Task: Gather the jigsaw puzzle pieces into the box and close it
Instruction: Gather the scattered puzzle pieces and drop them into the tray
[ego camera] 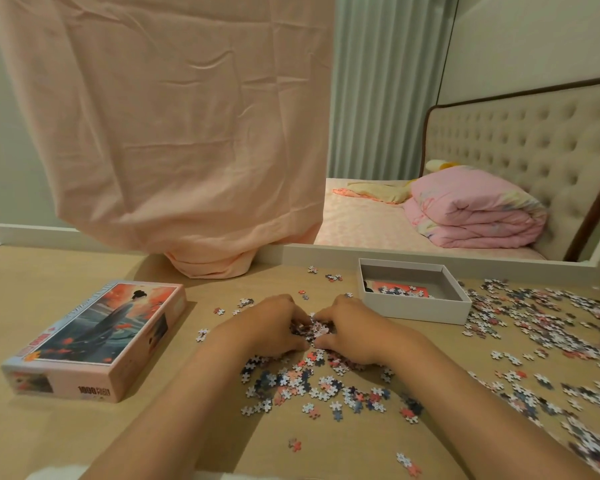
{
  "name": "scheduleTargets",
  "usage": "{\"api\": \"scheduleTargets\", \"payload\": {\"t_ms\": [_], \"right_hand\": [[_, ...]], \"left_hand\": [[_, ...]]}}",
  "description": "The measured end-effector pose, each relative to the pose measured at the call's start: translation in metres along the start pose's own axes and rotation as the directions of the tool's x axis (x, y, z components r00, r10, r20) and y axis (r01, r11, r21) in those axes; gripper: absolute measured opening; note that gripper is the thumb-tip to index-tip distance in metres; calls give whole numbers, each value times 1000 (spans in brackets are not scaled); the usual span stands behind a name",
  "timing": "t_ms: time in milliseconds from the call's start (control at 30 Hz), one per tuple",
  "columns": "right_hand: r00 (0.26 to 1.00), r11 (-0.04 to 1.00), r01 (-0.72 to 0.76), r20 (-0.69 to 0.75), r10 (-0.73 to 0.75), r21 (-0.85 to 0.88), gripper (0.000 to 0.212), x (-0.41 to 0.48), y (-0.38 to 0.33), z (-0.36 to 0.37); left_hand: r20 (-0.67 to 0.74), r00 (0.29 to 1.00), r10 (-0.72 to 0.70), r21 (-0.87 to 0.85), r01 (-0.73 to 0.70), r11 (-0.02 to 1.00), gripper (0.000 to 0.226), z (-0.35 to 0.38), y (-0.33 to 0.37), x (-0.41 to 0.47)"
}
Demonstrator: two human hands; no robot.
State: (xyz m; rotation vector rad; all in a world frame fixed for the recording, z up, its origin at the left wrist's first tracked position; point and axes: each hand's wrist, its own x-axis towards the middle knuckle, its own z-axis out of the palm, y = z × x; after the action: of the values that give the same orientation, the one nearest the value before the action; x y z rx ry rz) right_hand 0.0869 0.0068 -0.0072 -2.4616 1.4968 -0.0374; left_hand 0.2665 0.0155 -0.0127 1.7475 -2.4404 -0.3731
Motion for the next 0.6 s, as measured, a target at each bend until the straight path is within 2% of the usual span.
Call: {"api": "scheduleTargets", "payload": {"t_ms": [133,267,300,433,600], "right_hand": [[999,995,8,-54,-3,98,32,-2,6,-6],[998,994,-26,-49,31,106,58,-4,8,-6],[998,995,-28,-44,33,98,57,-3,8,-5],[998,990,-24,-57,33,139,26,-2,14,-10],[996,960,-66,-36,78,271,15,-6,29,-21]], "left_hand": [[-91,995,32,-8,-33,999,29,4,5,0],[-154,987,50,-40,-56,998,27,5,8,1],[-166,985,48,-47,-57,997,27,6,9,1],[-204,978,29,-135,-58,989,18,7,11,2],[-224,974,-14,-273,-49,961,12,9,17,10]]}}
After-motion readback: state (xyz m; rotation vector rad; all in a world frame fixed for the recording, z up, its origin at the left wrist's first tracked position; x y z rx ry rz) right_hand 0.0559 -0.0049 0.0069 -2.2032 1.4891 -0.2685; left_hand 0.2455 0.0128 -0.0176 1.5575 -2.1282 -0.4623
